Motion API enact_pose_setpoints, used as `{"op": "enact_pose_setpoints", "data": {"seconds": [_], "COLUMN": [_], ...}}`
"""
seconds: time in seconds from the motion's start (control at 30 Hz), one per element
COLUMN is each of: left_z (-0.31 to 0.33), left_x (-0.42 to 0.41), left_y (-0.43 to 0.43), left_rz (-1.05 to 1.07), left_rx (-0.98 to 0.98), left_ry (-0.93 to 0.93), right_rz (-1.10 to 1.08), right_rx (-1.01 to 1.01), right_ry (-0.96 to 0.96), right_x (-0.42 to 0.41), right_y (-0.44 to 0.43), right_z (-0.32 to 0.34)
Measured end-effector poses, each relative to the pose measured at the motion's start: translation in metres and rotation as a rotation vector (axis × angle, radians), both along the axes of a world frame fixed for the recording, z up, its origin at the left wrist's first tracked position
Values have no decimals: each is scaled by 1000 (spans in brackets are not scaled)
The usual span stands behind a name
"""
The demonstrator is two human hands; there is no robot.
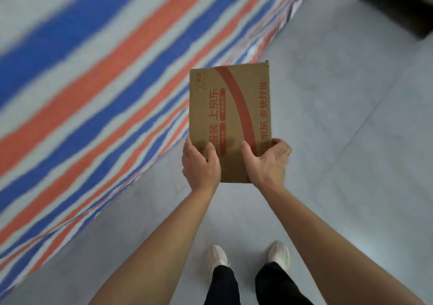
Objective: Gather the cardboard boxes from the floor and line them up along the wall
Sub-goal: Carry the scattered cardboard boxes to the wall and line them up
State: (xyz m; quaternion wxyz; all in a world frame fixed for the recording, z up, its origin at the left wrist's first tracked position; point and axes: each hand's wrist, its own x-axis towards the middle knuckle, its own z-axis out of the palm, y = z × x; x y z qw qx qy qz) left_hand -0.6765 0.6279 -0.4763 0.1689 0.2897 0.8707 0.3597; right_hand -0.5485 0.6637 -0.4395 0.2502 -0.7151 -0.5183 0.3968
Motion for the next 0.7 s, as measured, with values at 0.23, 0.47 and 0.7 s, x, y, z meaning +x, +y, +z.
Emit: {"op": "enact_pose_setpoints", "data": {"seconds": [0.23, 0.47, 0.7], "left_z": [219, 282, 317], "left_x": [-16, -8, 28], "left_y": [-36, -190, -431], "left_rz": [111, 627, 1102], "left_rx": [231, 223, 167], "left_ry": [177, 343, 423], "right_rz": [134, 501, 1033], "right_rx": [258, 349, 333], "right_ry": [83, 223, 266], "right_x": [-12, -48, -76], "right_y": [-17, -132, -336], "right_z": [207, 262, 287]}}
